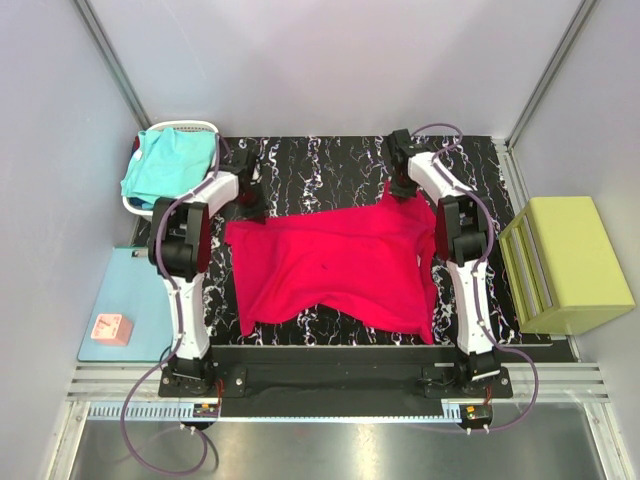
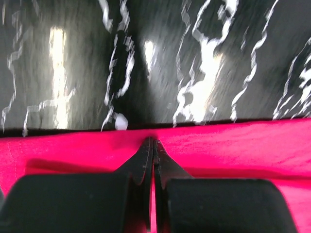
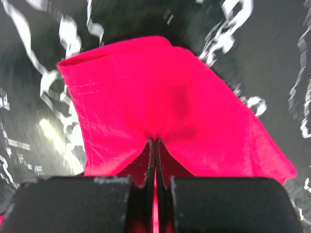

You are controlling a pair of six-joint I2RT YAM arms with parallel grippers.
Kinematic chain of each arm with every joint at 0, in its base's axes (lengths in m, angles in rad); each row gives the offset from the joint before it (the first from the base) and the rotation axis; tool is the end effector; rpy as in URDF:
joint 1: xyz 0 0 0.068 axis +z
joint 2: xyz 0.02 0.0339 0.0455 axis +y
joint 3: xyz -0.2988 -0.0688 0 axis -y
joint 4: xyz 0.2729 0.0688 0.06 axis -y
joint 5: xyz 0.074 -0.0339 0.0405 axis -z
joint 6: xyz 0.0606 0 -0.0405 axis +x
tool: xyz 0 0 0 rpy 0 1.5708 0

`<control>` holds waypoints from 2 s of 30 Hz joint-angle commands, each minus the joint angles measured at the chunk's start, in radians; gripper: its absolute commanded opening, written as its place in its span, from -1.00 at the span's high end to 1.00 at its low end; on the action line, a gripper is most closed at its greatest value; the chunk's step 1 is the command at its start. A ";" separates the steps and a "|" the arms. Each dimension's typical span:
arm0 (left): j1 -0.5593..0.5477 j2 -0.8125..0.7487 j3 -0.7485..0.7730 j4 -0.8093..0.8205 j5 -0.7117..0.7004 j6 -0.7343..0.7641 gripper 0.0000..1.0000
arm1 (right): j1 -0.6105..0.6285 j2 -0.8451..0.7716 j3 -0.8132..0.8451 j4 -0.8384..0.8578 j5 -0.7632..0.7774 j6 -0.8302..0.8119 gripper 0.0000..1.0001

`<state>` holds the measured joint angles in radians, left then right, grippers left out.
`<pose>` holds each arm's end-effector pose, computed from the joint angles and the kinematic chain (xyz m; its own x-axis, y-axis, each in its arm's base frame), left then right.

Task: Fold and stack the t-shirts
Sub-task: Flatten out the tshirt

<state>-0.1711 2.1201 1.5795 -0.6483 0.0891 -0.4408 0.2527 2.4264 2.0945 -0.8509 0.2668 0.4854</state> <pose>0.4829 -0.0889 0.1547 -0.9133 -0.2735 -0.3018 -0.2072 0.9500 -0.2337 0.5590 0.1279 0.1546 -0.8602 0.2427 -0.4485 0.2903 0.9561 -0.0393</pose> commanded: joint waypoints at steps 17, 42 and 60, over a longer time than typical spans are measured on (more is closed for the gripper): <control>0.019 0.474 0.843 -0.175 0.072 0.001 1.00 | -0.125 0.296 0.581 -0.060 -0.150 0.073 1.00; -0.185 -0.668 -0.272 0.207 -0.028 -0.146 -0.98 | 0.137 -0.743 -0.556 0.157 0.032 0.059 -0.68; -0.441 -1.020 -0.710 -0.143 -0.321 -0.239 -0.98 | 0.476 -1.228 -1.041 -0.220 0.198 0.393 -0.54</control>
<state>-0.5755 1.1446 0.8703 -0.6544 -0.0841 -0.6437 0.6964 1.2545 1.0664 -0.9245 0.4110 0.7654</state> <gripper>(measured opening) 0.987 0.761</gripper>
